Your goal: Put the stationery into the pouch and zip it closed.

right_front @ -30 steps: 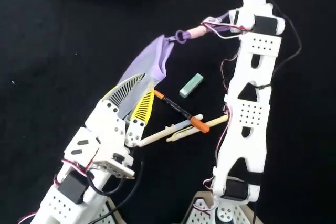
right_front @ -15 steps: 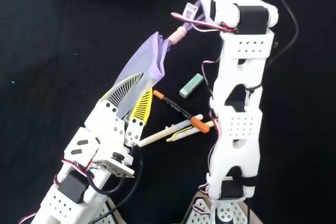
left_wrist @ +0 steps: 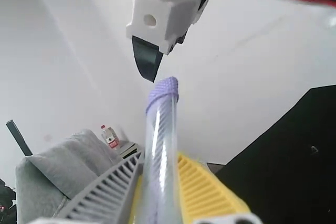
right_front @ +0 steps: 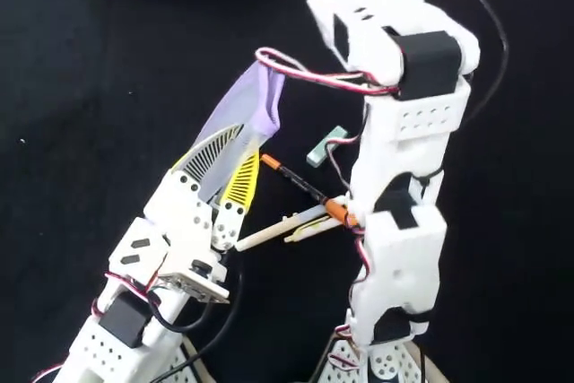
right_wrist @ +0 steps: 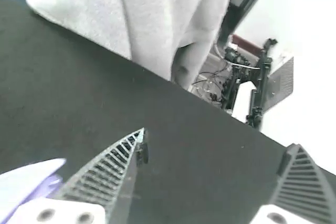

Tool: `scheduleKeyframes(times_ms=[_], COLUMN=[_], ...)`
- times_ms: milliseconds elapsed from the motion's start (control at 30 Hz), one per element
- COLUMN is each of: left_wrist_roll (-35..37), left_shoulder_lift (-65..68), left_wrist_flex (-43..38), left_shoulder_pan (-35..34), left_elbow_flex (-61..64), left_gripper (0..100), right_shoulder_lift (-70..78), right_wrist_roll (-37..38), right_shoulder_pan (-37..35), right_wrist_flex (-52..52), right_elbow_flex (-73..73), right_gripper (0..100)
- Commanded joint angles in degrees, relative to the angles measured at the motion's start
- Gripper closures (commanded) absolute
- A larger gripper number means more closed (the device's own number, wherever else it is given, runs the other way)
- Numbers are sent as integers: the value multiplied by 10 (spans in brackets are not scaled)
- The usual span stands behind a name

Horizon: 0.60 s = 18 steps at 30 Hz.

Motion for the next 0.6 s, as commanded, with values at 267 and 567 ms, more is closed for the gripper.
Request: scheduleKeyframes(times_ms=[267, 567], left_wrist_roll=[0, -89], left_shoulder_lift=[-10, -9], left_wrist_flex=[-48, -218], left_shoulder_pan=[-4, -3], left_elbow_flex=[23, 87], left_gripper=[970, 970], right_shoulder_lift=[-125, -131], right_wrist_roll=[-131, -287], right_shoulder_pan=[69, 67], right_wrist_flex=[18, 17], right_elbow_flex=[43, 142], right_gripper=[613, 613])
